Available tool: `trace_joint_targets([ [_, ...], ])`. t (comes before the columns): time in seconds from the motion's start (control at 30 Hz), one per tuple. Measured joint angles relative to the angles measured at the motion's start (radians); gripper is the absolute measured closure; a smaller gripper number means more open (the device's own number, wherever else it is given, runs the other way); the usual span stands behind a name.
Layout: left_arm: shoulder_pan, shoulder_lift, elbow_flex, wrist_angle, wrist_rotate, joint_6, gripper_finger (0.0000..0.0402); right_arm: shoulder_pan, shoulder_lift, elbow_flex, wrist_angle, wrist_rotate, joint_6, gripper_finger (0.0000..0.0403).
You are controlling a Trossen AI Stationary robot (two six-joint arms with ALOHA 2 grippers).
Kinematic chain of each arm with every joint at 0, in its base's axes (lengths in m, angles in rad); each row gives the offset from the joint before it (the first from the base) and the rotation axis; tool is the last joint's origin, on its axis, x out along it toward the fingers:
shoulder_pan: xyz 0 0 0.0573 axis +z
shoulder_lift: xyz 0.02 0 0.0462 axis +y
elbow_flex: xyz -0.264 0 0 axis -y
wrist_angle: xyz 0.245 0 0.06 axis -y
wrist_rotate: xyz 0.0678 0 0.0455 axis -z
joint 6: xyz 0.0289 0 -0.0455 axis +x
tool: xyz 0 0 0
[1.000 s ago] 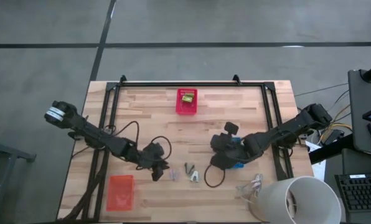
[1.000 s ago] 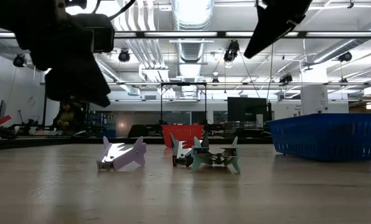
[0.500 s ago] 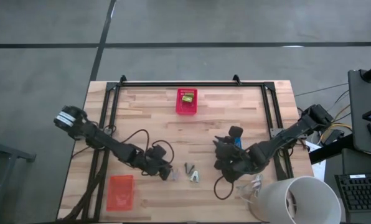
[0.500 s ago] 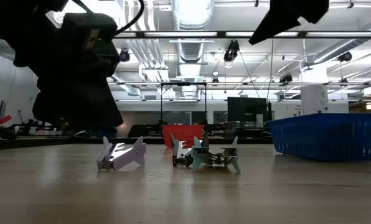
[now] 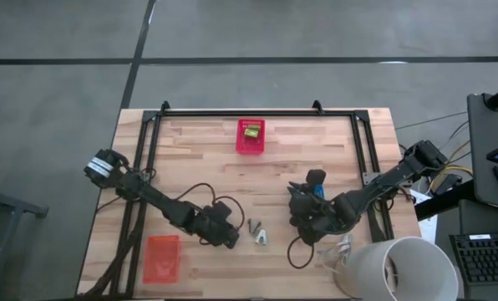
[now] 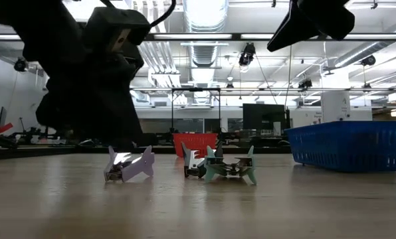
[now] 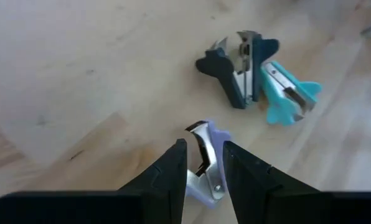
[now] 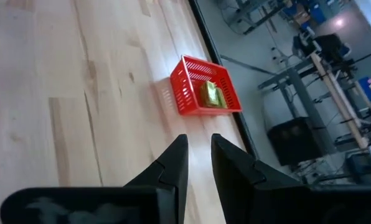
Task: Pick and place Stapler, Stapler remover, tape
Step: Put the violet staple remover into the orange bin
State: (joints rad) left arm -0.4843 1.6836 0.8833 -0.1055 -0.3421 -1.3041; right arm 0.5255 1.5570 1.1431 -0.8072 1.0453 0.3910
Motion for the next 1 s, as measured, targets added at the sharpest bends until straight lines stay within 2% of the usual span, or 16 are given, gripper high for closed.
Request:
trace_joint_targets([
  [0.17, -0.014, -0.018, 0.068, -0.138, -0.068, -0.048, 0.0296, 0.0, 0.0, 0.009, 0.008, 0.005, -0.055, 0.0336],
  [0.27, -0.029, -0.014, 0.091, -0.211, -0.071, -0.126, 0.0296, 0.0, 0.0, 0.011, 0.014, 0.005, -0.063, 0.0333],
  [0.37, -0.05, -0.004, 0.094, -0.243, -0.072, -0.225, 0.0296, 0.0, 0.0, 0.01, 0.014, 0.005, -0.063, 0.033],
  [0.5, -0.067, 0.021, 0.092, -0.246, -0.076, -0.28, 0.0296, 0.0, 0.0, 0.011, 0.014, 0.005, -0.064, 0.0332],
  [0.8, -0.069, 0.058, 0.094, -0.216, -0.109, -0.268, 0.0296, 0.0, 0.0, 0.011, 0.098, 0.004, -0.163, 0.0344],
  [1.0, -0.069, 0.058, 0.094, -0.217, -0.113, -0.242, 0.0297, 0.0, 0.0, 0.011, 0.103, 0.004, -0.167, 0.0341],
])
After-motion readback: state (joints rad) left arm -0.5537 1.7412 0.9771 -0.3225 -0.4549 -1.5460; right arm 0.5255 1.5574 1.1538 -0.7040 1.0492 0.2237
